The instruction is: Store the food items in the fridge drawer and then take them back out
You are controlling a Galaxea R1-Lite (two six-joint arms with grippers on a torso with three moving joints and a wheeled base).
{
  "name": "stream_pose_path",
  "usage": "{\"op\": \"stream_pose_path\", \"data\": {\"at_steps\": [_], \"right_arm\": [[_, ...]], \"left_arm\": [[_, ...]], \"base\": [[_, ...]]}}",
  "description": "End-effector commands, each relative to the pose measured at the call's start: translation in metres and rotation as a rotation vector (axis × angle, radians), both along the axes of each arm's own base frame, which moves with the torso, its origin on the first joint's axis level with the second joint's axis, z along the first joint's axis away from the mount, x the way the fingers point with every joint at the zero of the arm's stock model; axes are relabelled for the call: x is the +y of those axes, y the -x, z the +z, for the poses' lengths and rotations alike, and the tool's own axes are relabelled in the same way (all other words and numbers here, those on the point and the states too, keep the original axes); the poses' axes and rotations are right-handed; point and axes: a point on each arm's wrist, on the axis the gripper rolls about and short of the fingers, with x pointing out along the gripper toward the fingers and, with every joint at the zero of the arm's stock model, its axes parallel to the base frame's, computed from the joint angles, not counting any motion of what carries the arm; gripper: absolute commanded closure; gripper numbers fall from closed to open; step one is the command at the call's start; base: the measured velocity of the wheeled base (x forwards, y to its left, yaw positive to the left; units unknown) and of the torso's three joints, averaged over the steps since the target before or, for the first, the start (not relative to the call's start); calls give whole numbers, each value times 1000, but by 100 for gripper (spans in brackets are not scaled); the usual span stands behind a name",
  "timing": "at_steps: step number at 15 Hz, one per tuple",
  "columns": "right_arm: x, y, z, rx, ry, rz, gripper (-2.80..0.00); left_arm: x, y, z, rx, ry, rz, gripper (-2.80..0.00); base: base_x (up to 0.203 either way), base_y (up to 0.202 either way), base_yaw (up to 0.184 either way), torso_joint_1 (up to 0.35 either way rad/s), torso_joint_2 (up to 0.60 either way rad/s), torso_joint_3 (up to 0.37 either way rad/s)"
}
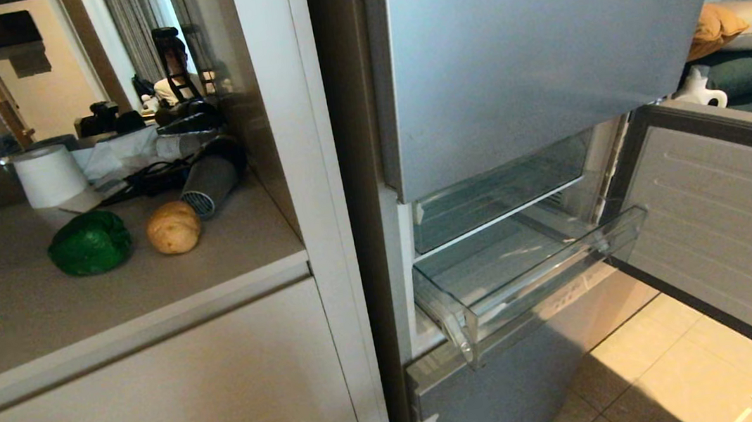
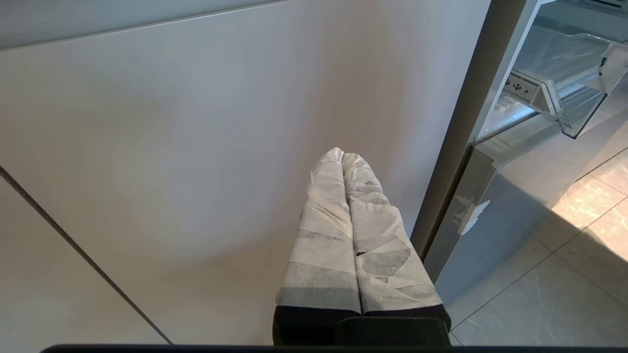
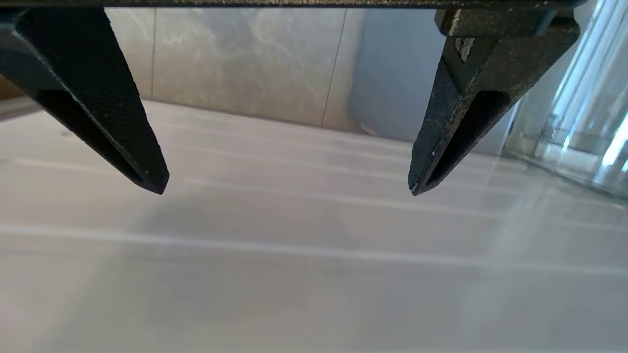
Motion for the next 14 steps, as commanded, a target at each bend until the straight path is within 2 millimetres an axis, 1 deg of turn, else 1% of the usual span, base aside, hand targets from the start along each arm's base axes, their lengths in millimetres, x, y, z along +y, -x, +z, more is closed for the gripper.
{"op": "stream_pose_path", "data": {"at_steps": [1, 4, 6, 7, 11, 12, 14], "right_arm": [[-2, -1, -4, -2, -12, 17, -280], [9, 4, 2, -34, 2, 171, -280], [25, 5, 7, -61, -4, 330, -280], [33, 2, 9, -66, -6, 375, -280], [82, -31, 15, -67, -9, 597, -280], [93, -43, 15, -61, -14, 650, -280], [109, -70, 13, -45, -17, 714, -280]], "left_arm": [[0, 0, 0, 0, 0, 1, 0], [0, 0, 0, 0, 0, 1, 0], [0, 0, 0, 0, 0, 1, 0], [0, 0, 0, 0, 0, 1, 0], [0, 0, 0, 0, 0, 1, 0], [0, 0, 0, 0, 0, 1, 0], [0, 0, 0, 0, 0, 1, 0]], "base": [[0, 0, 0, 0, 0, 0], [0, 0, 0, 0, 0, 0], [0, 0, 0, 0, 0, 0], [0, 0, 0, 0, 0, 0], [0, 0, 0, 0, 0, 0], [0, 0, 0, 0, 0, 0], [0, 0, 0, 0, 0, 0]]}}
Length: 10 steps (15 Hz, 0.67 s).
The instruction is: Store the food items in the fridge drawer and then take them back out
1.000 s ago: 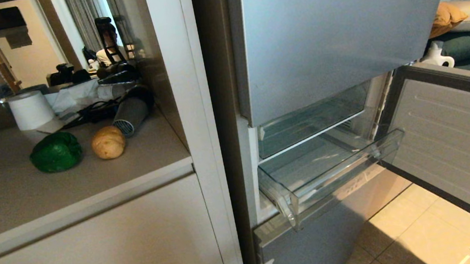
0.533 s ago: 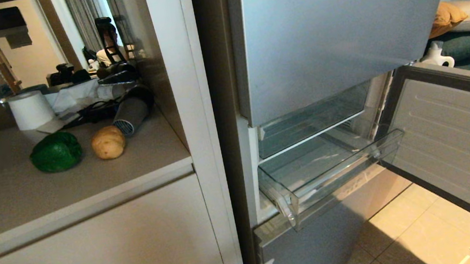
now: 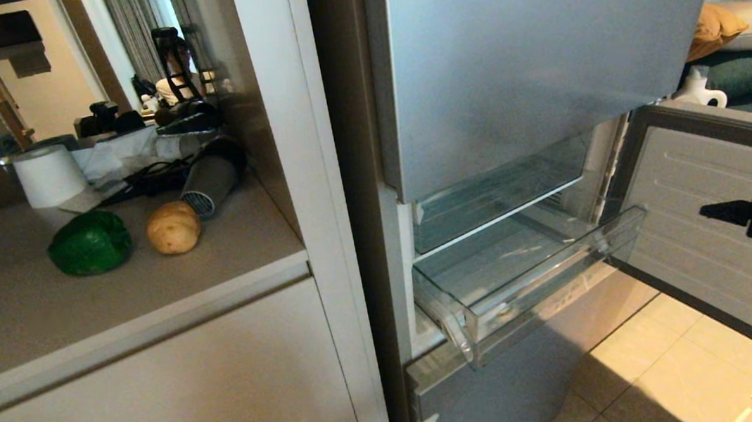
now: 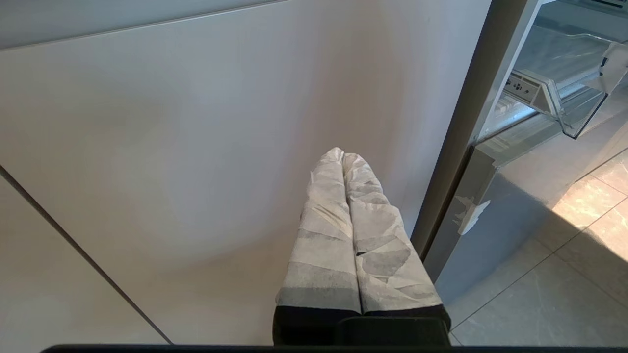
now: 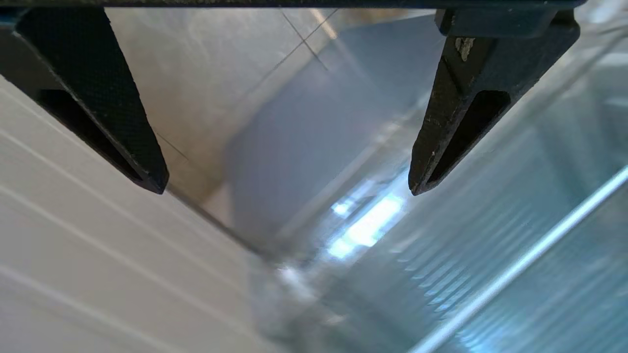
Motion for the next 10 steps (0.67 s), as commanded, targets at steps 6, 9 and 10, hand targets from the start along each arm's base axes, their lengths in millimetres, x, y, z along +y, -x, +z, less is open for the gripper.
{"op": "stream_pose_path", "data": {"at_steps": [6, 9, 10], "right_arm": [[53, -93, -20, 37, 35, 141, -280], [64, -108, -30, 58, 34, 176, -280], [65, -112, -31, 55, 35, 184, -280]], "left_arm": [[0, 0, 0, 1, 0, 0, 0], [0, 0, 0, 1, 0, 0, 0], [0, 0, 0, 1, 0, 0, 0]], "base": [[0, 0, 0, 0, 0, 0], [0, 0, 0, 0, 0, 0], [0, 0, 0, 0, 0, 0]]}}
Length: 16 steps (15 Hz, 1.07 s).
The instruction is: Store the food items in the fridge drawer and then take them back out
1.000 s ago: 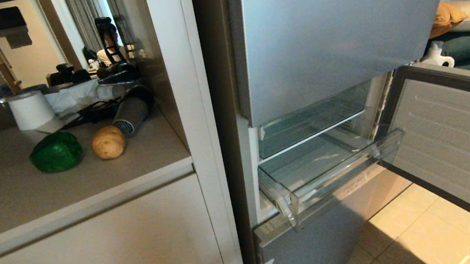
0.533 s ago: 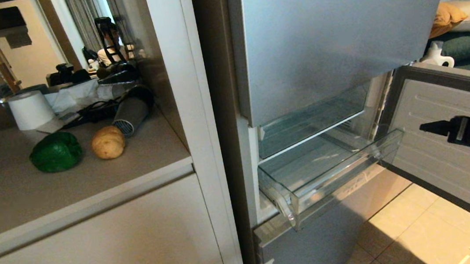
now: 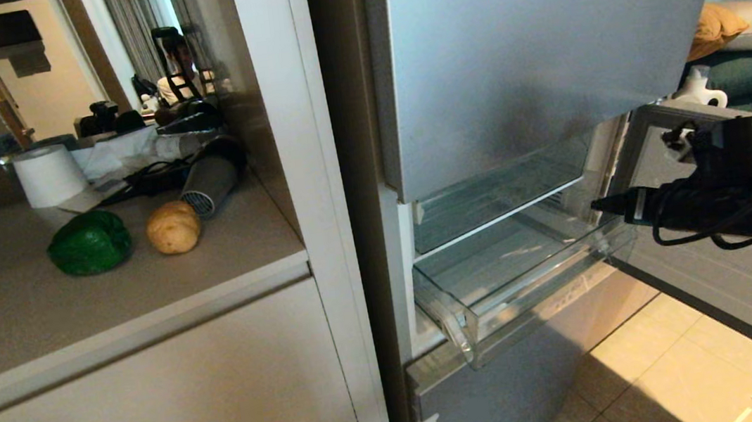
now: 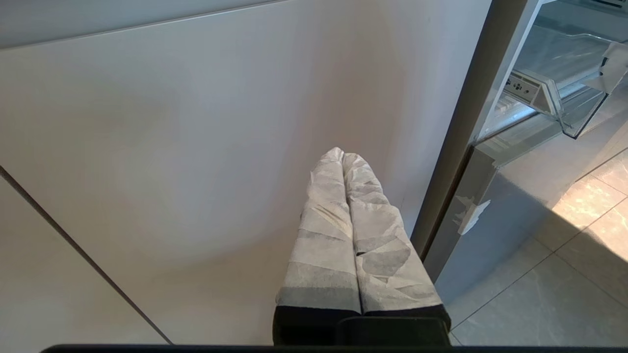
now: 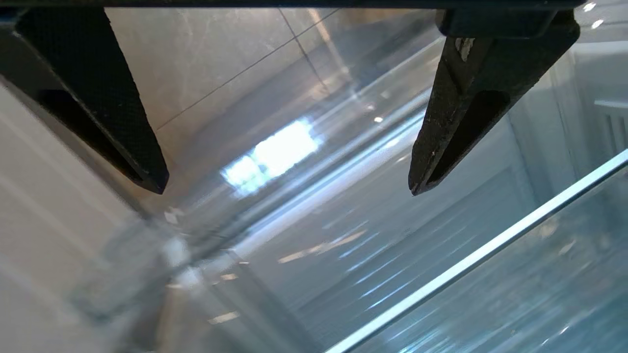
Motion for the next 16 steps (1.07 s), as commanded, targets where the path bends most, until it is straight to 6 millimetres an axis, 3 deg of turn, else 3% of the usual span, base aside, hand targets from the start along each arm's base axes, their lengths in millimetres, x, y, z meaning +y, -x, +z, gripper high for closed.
{"op": "stream_pose_path", "data": {"at_steps": [1, 12, 13, 16], "right_arm": [[3, -15, -14, 23, 11, 22, -280], [17, -41, -23, 7, 68, 107, -280], [19, -42, -25, 11, 68, 111, 0], [24, -46, -27, 11, 76, 128, 0]], "left_arm": [[0, 0, 0, 0, 0, 0, 0], [0, 0, 0, 0, 0, 0, 0], [0, 0, 0, 0, 0, 0, 0], [0, 0, 0, 0, 0, 0, 0]], "base": [[0, 0, 0, 0, 0, 0], [0, 0, 0, 0, 0, 0], [0, 0, 0, 0, 0, 0], [0, 0, 0, 0, 0, 0]]}}
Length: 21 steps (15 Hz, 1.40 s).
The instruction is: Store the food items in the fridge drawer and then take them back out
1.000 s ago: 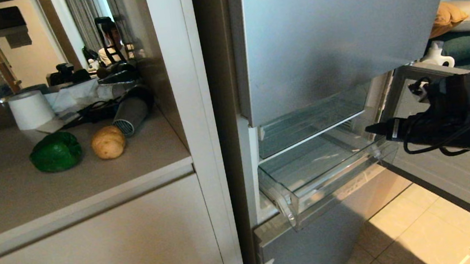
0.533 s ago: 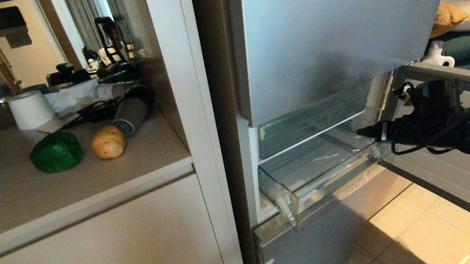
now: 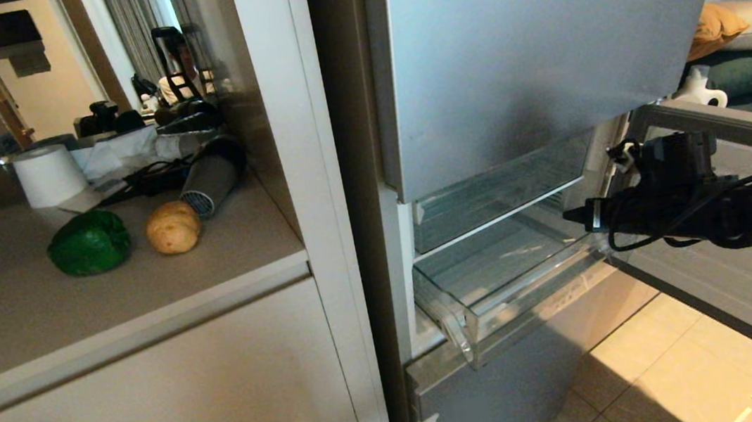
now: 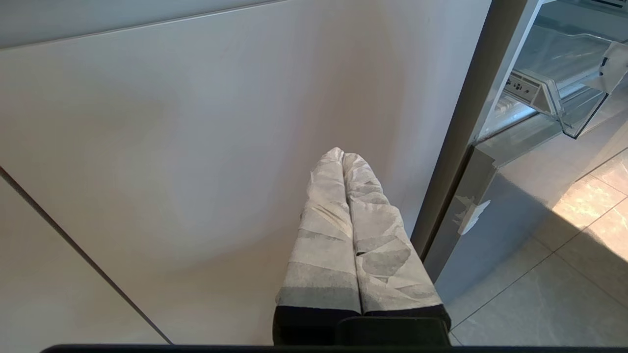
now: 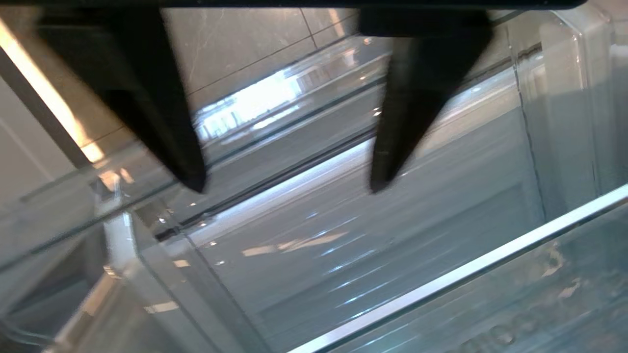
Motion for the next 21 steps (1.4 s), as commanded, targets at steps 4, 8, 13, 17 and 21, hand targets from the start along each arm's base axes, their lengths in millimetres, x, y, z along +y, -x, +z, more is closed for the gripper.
{"op": "stream_pose_path", "data": {"at_steps": [4, 8, 13, 17, 21], "right_arm": [[8, -12, -7, -4, 58, 42, 0], [11, -29, -12, -21, 60, 48, 0], [11, -43, -28, 0, 93, 14, 0], [11, -44, -36, 60, 113, 14, 0], [10, -40, -37, 159, 113, 15, 0]], "left_arm": [[0, 0, 0, 1, 0, 0, 0], [0, 0, 0, 1, 0, 0, 0], [0, 0, 0, 1, 0, 0, 0], [0, 0, 0, 1, 0, 0, 0], [0, 0, 0, 1, 0, 0, 0]], "base": [[0, 0, 0, 0, 0, 0], [0, 0, 0, 0, 0, 0], [0, 0, 0, 0, 0, 0], [0, 0, 0, 0, 0, 0], [0, 0, 0, 0, 0, 0]]}}
